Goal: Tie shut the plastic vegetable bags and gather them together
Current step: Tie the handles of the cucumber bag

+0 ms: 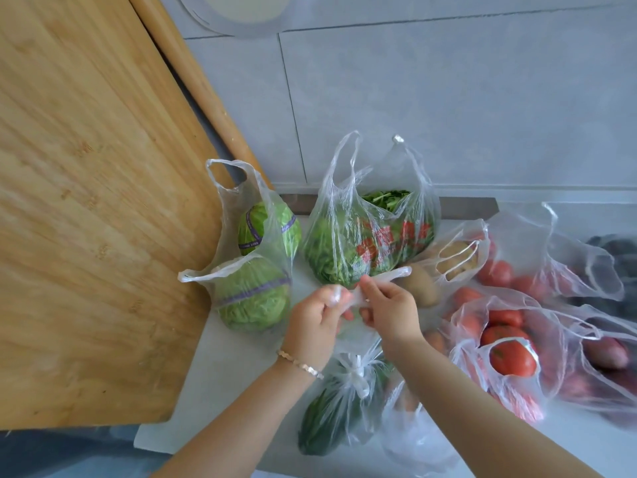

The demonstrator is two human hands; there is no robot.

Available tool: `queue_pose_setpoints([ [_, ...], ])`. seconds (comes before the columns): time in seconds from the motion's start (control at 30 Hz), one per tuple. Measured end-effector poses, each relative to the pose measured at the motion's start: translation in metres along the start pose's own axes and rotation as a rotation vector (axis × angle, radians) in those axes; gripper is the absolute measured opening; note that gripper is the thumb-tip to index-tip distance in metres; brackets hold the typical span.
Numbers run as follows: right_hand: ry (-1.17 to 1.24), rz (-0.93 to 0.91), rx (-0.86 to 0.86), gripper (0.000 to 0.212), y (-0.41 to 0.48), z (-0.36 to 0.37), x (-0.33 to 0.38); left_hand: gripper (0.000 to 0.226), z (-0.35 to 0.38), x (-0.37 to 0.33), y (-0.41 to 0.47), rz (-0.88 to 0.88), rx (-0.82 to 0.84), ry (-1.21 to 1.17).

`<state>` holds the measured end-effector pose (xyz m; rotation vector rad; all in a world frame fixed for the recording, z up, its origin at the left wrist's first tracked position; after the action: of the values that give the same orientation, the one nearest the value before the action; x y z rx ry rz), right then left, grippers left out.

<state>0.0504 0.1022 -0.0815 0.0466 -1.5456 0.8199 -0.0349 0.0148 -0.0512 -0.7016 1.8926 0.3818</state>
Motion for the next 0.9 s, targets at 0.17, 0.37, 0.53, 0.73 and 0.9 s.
queue_pose_setpoints([
  [0.17, -0.333, -0.023, 0.033, 0.009, 0.003, 0.006, -0.006, 0.028, 0.001, 0.004, -0.015, 0.372, 0.013, 0.402],
  [0.37, -0.504, -0.219, 0.372, 0.019, -0.008, 0.024, 0.005, 0.019, -0.025, 0.008, 0.0, 0.028, -0.151, 0.076],
  [0.53, -0.058, -0.079, 0.61, 0.039, -0.011, 0.017, 0.0, 0.027, -0.024, 0.009, 0.007, -0.047, -0.064, -0.014],
  [0.73, -0.113, -0.273, 0.33, 0.036, -0.005, 0.013, 0.009, 0.037, -0.008, 0.032, 0.009, -0.311, -0.12, -0.246],
  [0.9, -0.253, -0.275, 0.205, 0.03, 0.002, 0.01, 0.009, 0.037, -0.025, 0.031, 0.014, -0.337, -0.202, -0.177],
])
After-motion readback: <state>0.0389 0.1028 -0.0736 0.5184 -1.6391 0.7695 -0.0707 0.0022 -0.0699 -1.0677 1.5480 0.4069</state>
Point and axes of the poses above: each hand's wrist, its own y-axis towards the middle knuckle, its own z-axis out of the palm, x = y × z, the point moved 5 cm from there along y, towards the middle knuckle, and after that the axes turned 3 degrees about x, right-handed, at the moved point
